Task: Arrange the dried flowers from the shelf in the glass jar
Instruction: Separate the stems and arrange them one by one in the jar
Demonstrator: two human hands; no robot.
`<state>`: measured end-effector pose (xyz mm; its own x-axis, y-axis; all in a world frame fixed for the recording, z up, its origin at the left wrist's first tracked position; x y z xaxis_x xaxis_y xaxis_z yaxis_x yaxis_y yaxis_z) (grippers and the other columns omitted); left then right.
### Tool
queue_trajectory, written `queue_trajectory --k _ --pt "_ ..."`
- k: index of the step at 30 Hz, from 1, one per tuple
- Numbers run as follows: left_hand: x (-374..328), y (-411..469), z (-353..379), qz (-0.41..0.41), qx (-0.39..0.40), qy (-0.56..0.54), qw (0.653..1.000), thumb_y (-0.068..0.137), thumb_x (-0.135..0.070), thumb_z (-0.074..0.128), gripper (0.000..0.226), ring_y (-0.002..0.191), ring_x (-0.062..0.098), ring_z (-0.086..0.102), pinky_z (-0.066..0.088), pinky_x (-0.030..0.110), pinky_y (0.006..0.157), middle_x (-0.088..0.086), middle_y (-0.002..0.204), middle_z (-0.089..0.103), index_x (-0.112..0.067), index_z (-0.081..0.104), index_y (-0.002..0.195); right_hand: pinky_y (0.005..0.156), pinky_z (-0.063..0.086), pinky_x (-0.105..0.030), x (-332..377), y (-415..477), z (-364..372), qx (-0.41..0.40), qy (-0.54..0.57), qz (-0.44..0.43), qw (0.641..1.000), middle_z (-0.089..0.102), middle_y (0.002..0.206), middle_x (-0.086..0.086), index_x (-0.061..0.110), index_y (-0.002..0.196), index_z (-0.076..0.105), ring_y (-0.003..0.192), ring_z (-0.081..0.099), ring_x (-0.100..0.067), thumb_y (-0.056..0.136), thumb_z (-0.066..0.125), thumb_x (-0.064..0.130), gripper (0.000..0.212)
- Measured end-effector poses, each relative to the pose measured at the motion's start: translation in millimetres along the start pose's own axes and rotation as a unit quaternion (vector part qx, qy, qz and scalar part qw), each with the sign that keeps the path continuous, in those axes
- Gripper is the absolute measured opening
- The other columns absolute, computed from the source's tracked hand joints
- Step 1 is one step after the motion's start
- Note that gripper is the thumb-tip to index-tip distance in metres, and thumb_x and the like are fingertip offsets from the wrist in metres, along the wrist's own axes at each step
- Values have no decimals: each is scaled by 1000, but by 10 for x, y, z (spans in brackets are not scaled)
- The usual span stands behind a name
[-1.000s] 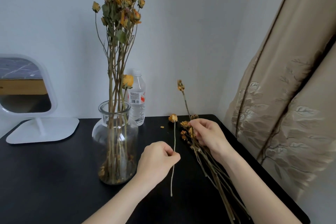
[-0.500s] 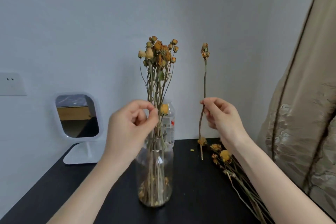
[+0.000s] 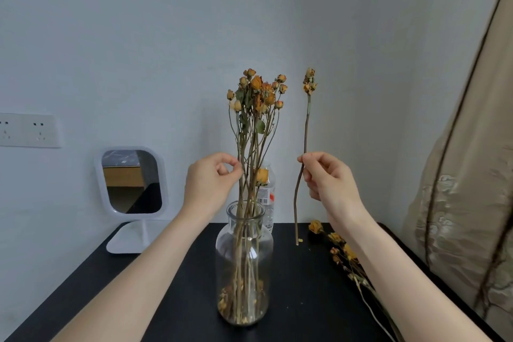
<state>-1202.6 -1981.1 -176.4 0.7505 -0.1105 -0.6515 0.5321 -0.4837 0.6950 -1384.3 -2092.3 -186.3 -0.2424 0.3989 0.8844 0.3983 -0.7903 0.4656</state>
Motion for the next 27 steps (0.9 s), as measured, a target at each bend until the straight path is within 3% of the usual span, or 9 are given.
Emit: queue_trajectory --k 4,10,17,21,25,27 --pt "214 -118 118 -44 54 34 997 83 -21 66 5 48 7 45 42 23 62 -7 46 46 -19 68 80 39 30 -12 -61 -7 5 4 -4 6 1000 47 56 6 18 82 63 40 37 0 94 50 20 17" --pt "373 -276 152 -85 86 48 992 78 -20 69 4 48 6 45 34 21 53 -10 46 46 -19 70 75 39 30 -11 -153 -22 107 20 -4 15 1000 47 57 6 14 86 63 40 37 0 94 51 19 15" --pt "414 -375 233 -113 172 66 976 80 -21 68 6 69 6 57 44 19 62 -9 68 62 -19 73 82 38 29 -10 -175 -33 150 30 -2 17 999 48 56 6 15 85 63 38 38 0 94 50 18 16" --pt "408 -448 141 -100 140 61 983 82 -26 64 7 64 6 53 37 16 56 -9 62 56 -27 69 78 39 29 -11 -172 -37 128 29 -8 16 999 48 56 6 16 85 63 39 37 0 94 50 19 16" --pt "492 -645 60 -102 72 -21 992 81 -34 62 3 69 8 54 44 10 56 4 76 59 -35 59 81 39 30 -11 -168 -28 107 23 -9 16 1000 48 55 8 16 83 63 40 38 0 94 50 19 16" --pt "590 -765 164 -130 95 -67 985 73 -50 65 31 85 6 55 43 11 65 -3 89 57 -35 54 98 39 30 -11 -150 -19 116 20 -4 12 1000 49 55 8 17 83 62 40 38 0 94 50 19 17"
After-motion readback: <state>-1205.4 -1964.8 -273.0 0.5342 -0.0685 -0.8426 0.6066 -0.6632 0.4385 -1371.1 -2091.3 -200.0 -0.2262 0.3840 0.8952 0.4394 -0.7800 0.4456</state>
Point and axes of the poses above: each hand's wrist, its own y-axis towards the middle knuckle, its own z-axis out of the palm, x = y × z, the point moved 9 cm from there along y, towards the middle knuckle
